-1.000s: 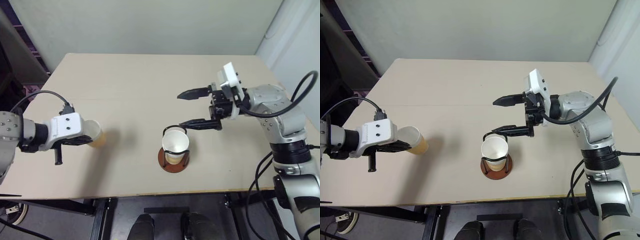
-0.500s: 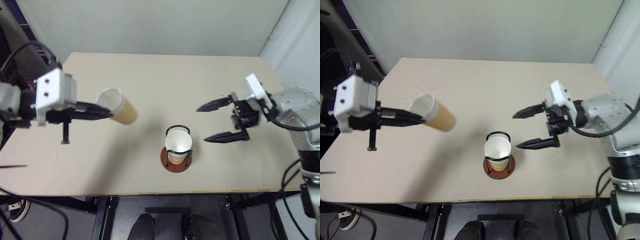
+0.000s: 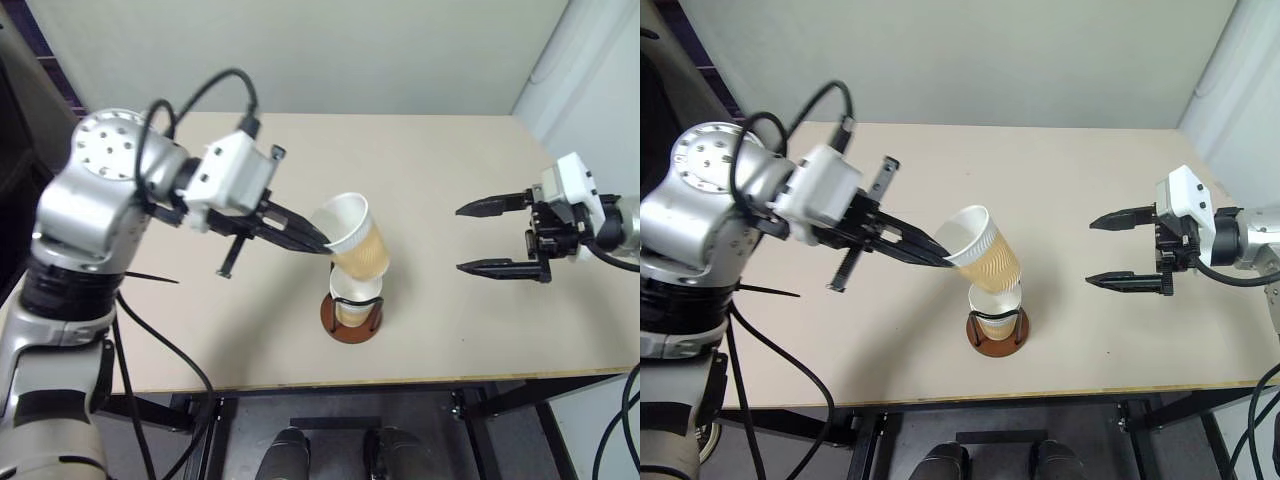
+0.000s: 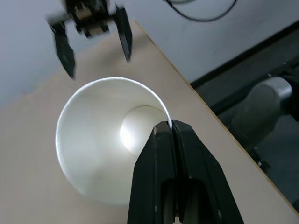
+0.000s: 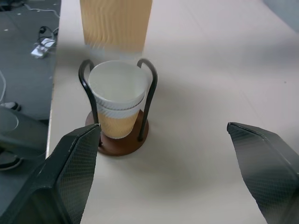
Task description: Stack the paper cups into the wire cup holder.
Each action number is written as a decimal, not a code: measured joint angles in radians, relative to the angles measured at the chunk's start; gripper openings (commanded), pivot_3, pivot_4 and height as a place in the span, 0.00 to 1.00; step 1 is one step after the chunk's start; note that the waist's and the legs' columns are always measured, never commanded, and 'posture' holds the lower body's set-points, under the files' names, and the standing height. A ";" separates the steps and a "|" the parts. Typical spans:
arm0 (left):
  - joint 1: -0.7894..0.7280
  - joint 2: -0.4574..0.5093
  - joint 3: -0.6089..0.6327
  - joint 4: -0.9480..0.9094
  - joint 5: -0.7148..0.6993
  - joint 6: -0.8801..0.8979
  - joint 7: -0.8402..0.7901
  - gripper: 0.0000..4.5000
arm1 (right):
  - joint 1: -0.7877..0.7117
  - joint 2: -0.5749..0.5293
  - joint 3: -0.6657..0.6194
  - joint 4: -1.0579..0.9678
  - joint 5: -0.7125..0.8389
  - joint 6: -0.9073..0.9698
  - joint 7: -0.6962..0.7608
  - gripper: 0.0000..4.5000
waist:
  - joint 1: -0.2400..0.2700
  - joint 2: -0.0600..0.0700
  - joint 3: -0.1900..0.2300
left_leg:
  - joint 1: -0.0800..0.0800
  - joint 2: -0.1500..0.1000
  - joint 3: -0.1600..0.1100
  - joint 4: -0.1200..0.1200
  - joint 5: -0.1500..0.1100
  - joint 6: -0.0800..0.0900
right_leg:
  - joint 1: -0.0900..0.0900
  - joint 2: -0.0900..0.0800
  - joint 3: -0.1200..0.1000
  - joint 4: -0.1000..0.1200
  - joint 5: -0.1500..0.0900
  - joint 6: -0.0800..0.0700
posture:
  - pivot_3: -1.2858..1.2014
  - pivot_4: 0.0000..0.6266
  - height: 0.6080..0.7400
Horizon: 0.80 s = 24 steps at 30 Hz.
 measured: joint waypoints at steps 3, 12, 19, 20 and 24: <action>-0.001 -0.036 -0.054 0.035 0.077 -0.058 0.000 0.00 | 0.017 -0.004 -0.019 -0.036 0.014 0.016 -0.022 1.00 | 0.002 0.000 0.000 | -0.001 0.000 -0.003 0.004 -0.002 0.003 | 0.000 0.000 0.001 -0.003 0.001 0.003 | 0.52 0.24 1.00; 0.002 -0.051 -0.089 0.040 0.100 -0.072 -0.002 0.27 | 0.053 -0.025 -0.041 -0.058 0.022 0.031 -0.055 1.00 | 0.009 0.000 0.000 | -0.005 -0.003 0.000 0.006 -0.006 0.010 | 0.001 -0.001 0.004 -0.012 0.005 0.011 | 0.52 0.24 1.00; 0.004 -0.053 -0.091 0.022 0.119 -0.058 0.006 0.84 | 0.030 -0.021 -0.019 -0.047 0.021 0.017 -0.054 1.00 | 0.010 0.000 0.000 | -0.005 -0.003 0.002 0.007 -0.006 0.011 | 0.001 -0.001 0.007 -0.012 0.005 0.012 | 0.52 0.24 1.00; 0.006 -0.057 -0.090 0.024 0.129 -0.058 0.017 0.91 | 0.024 -0.019 -0.014 -0.045 0.021 0.014 -0.052 1.00 | 0.009 0.000 0.000 | -0.004 -0.003 0.002 0.008 -0.007 0.011 | 0.001 -0.001 0.008 -0.012 0.005 0.012 | 0.52 0.24 1.00; 0.041 -0.059 -0.035 0.029 0.152 -0.017 0.118 0.91 | -0.017 0.012 0.028 -0.002 0.018 -0.009 -0.026 1.00 | 0.006 0.000 0.000 | -0.003 -0.003 0.006 0.009 -0.007 0.013 | 0.001 0.001 0.015 -0.013 0.006 0.015 | 0.52 0.24 1.00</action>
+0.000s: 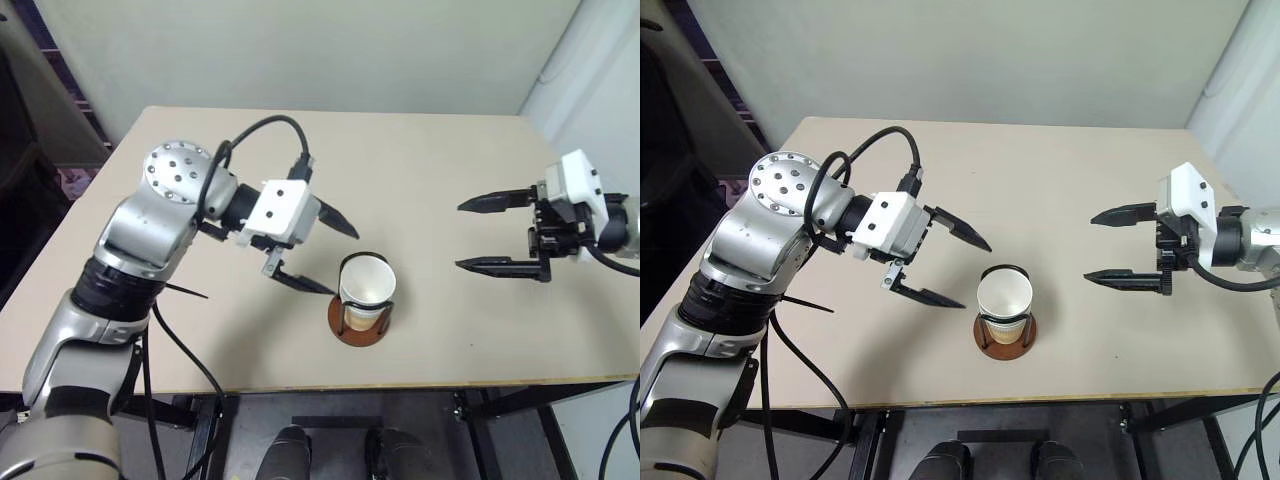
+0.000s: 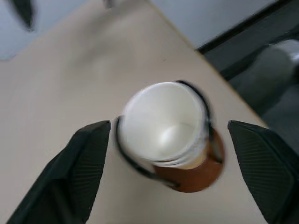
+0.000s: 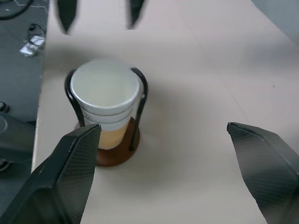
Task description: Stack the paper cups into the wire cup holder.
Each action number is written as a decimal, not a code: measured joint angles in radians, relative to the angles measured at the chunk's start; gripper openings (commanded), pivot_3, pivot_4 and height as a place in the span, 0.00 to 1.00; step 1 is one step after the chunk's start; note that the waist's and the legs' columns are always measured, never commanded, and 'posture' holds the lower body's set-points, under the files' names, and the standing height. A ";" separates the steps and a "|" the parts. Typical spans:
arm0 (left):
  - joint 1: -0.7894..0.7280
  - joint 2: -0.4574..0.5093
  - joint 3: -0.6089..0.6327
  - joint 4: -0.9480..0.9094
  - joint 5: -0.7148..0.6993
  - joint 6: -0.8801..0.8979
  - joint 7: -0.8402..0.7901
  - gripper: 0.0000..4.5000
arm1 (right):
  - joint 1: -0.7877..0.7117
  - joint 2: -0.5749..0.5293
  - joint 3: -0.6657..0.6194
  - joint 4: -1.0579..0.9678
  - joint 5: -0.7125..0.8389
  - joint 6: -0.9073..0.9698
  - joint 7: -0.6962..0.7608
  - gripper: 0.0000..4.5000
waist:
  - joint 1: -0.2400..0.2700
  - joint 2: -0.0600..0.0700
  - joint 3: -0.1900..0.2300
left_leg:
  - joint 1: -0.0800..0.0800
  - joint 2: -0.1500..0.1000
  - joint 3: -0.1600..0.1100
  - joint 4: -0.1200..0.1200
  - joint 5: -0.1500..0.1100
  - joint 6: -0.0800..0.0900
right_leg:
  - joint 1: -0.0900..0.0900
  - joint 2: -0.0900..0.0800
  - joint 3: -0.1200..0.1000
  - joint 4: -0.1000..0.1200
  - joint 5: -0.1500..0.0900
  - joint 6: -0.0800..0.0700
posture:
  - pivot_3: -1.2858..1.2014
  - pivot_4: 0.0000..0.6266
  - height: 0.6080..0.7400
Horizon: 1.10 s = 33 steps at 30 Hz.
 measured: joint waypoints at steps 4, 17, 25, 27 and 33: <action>0.216 0.165 0.209 0.001 -0.055 0.123 0.050 0.91 | -0.028 0.023 0.037 0.129 -0.012 -0.021 0.049 1.00 | -0.024 0.001 0.000 | 0.003 0.002 0.009 -0.001 0.000 0.001 | -0.002 0.001 0.006 0.000 -0.001 0.002 | 0.52 0.24 1.00; 0.961 0.303 0.730 -0.144 -0.198 0.278 0.002 0.91 | 0.072 -0.040 0.041 0.341 -0.058 -0.067 0.192 1.00 | -0.002 0.000 0.000 | 0.004 0.002 0.017 -0.002 -0.008 0.005 | -0.009 -0.002 0.011 0.011 -0.014 -0.015 | 0.52 0.24 1.00; 0.994 0.303 0.755 -0.165 -0.208 0.289 0.022 0.91 | 0.088 -0.042 0.027 0.345 -0.057 -0.069 0.201 1.00 | -0.021 0.000 0.000 | 0.015 0.004 0.019 -0.004 -0.009 0.003 | -0.005 -0.001 0.012 0.017 -0.016 -0.020 | 0.52 0.24 1.00; 0.993 0.303 0.755 -0.165 -0.208 0.290 0.029 0.91 | 0.087 -0.041 0.027 0.346 -0.058 -0.069 0.205 1.00 | -0.024 0.000 0.000 | 0.017 0.004 0.019 -0.004 -0.009 0.003 | -0.004 -0.001 0.013 0.017 -0.016 -0.020 | 0.52 0.24 1.00; 0.972 0.303 0.749 -0.165 -0.211 0.297 0.055 0.91 | 0.074 -0.031 0.027 0.349 -0.060 -0.069 0.208 1.00 | -0.026 0.000 0.000 | 0.016 0.003 0.020 -0.004 -0.009 0.003 | -0.004 -0.001 0.015 0.016 -0.018 -0.020 | 0.52 0.24 1.00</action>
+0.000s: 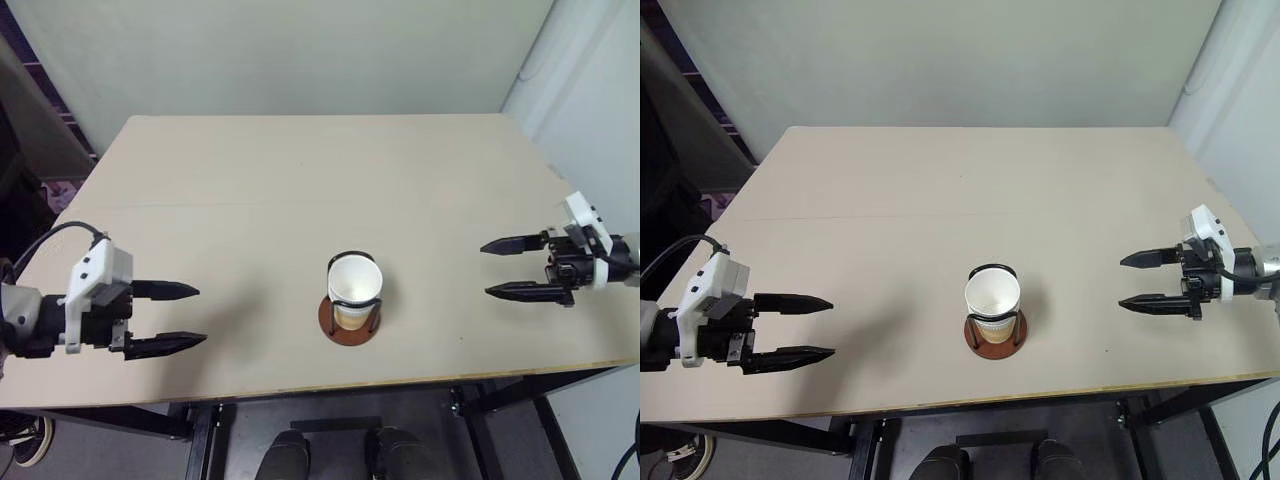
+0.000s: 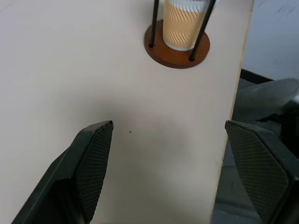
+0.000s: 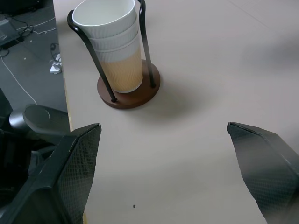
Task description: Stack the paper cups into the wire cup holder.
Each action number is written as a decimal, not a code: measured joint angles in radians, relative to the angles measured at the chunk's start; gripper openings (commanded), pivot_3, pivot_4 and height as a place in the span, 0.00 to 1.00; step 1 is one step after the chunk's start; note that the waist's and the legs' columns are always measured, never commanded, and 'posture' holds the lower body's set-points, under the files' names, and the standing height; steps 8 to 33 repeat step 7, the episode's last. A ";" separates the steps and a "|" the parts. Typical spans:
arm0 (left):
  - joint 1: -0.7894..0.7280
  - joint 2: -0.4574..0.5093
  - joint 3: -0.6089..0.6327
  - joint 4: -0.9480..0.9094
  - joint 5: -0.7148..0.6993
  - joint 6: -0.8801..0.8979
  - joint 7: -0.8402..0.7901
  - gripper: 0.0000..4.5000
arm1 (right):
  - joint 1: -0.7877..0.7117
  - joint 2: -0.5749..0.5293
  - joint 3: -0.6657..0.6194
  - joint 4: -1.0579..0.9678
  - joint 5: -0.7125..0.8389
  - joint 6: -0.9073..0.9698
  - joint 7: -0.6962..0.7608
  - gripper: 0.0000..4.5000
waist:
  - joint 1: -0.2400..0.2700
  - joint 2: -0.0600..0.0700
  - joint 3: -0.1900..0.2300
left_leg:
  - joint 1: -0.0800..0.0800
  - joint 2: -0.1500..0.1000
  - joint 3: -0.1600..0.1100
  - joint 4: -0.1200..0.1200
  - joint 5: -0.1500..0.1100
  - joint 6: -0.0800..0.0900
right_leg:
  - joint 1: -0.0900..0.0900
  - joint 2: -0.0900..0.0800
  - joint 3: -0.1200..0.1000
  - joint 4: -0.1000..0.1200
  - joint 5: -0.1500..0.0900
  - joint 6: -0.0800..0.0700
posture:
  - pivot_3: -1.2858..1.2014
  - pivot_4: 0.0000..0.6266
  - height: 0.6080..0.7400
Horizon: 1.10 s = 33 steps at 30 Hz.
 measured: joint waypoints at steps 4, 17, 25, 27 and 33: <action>-0.011 0.000 -0.009 0.000 0.000 0.001 0.012 0.91 | -0.006 0.013 0.000 0.000 -0.005 0.000 0.000 1.00 | 0.000 0.000 0.000 | 0.000 0.000 0.000 -0.001 -0.001 0.000 | 0.000 0.000 0.000 0.000 0.000 0.000 | 0.52 0.24 1.00; -0.016 0.000 -0.018 0.000 0.000 0.003 0.023 0.91 | -0.011 0.025 0.003 0.003 -0.008 0.000 0.000 1.00 | 0.000 0.000 0.000 | 0.000 0.000 0.000 -0.002 -0.001 0.000 | -0.001 0.000 0.000 0.000 0.000 0.000 | 0.52 0.24 1.00; -0.016 0.000 -0.018 0.000 0.000 0.003 0.023 0.91 | -0.011 0.025 0.003 0.003 -0.008 0.000 0.000 1.00 | 0.000 0.000 0.000 | 0.000 0.000 0.000 -0.002 -0.001 0.000 | -0.001 0.000 0.000 0.000 0.000 0.000 | 0.52 0.24 1.00; -0.016 0.000 -0.018 0.000 0.000 0.003 0.023 0.91 | -0.011 0.025 0.003 0.003 -0.008 0.000 0.000 1.00 | 0.000 0.000 0.000 | 0.000 0.000 0.000 -0.002 -0.001 0.000 | -0.001 0.000 0.000 0.000 0.000 0.000 | 0.52 0.24 1.00; -0.016 0.000 -0.018 0.000 0.000 0.003 0.023 0.91 | -0.011 0.025 0.003 0.003 -0.008 0.000 0.000 1.00 | 0.000 0.000 0.000 | 0.000 0.000 0.000 -0.002 -0.001 0.000 | -0.001 0.000 0.000 0.000 0.000 0.000 | 0.52 0.24 1.00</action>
